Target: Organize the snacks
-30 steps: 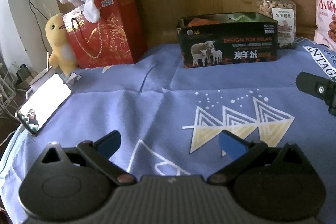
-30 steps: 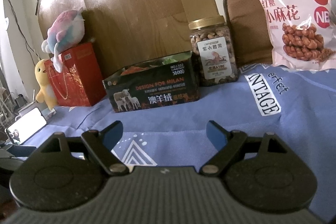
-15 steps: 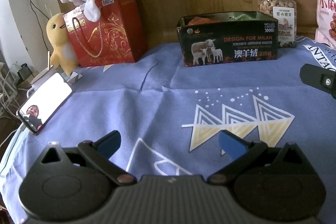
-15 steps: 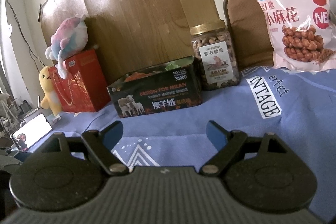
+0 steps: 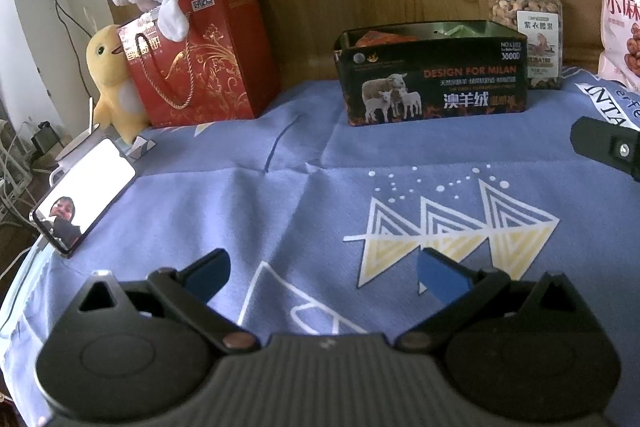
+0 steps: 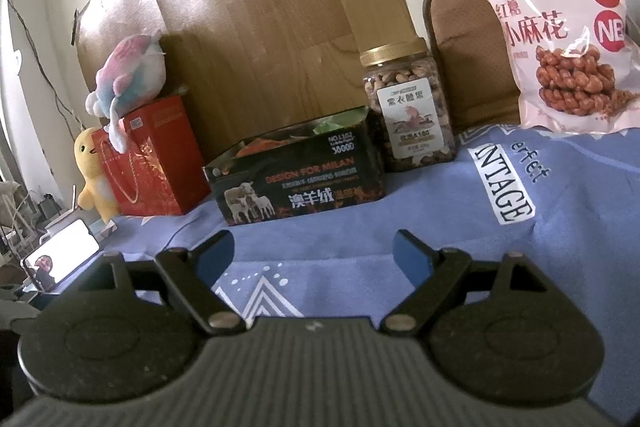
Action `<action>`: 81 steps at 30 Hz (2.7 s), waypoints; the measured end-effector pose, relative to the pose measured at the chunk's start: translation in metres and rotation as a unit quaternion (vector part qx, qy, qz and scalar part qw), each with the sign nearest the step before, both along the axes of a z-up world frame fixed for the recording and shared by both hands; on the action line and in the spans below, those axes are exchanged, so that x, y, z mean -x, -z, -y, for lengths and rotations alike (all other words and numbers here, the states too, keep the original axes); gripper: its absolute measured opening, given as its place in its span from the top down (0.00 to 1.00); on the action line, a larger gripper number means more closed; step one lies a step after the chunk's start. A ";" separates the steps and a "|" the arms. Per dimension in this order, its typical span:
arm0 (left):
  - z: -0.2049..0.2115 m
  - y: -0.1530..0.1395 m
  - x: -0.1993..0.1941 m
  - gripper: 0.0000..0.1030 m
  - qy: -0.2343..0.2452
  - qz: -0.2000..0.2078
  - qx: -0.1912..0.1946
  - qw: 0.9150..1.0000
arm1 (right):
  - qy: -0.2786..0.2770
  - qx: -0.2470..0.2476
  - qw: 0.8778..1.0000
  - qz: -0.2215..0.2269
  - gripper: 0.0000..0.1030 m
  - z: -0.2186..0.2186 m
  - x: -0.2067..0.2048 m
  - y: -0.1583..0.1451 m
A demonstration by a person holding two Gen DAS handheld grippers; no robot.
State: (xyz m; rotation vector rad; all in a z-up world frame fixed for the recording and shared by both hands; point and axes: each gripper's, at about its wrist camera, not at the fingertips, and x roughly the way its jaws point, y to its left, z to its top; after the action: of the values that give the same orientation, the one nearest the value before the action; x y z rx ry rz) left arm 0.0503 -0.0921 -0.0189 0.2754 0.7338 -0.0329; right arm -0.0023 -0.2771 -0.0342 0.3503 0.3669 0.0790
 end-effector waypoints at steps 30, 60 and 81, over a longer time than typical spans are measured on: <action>0.002 -0.004 0.001 0.00 0.003 0.001 0.003 1.000 | -0.002 -0.002 1.000 -0.001 0.14 0.002 0.000 -0.001; -0.006 -0.007 -0.002 0.00 0.003 0.001 0.011 1.000 | 0.000 0.002 1.000 -0.006 0.14 0.002 -0.003 0.002; -0.004 -0.003 0.000 0.00 0.007 -0.005 0.020 1.000 | -0.009 0.004 1.000 0.000 0.14 0.000 -0.002 0.001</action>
State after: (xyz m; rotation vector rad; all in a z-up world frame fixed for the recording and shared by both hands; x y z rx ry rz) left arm 0.0498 -0.0879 -0.0162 0.2430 0.7413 -0.0622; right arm -0.0003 -0.2771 -0.0349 0.3397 0.3698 0.0957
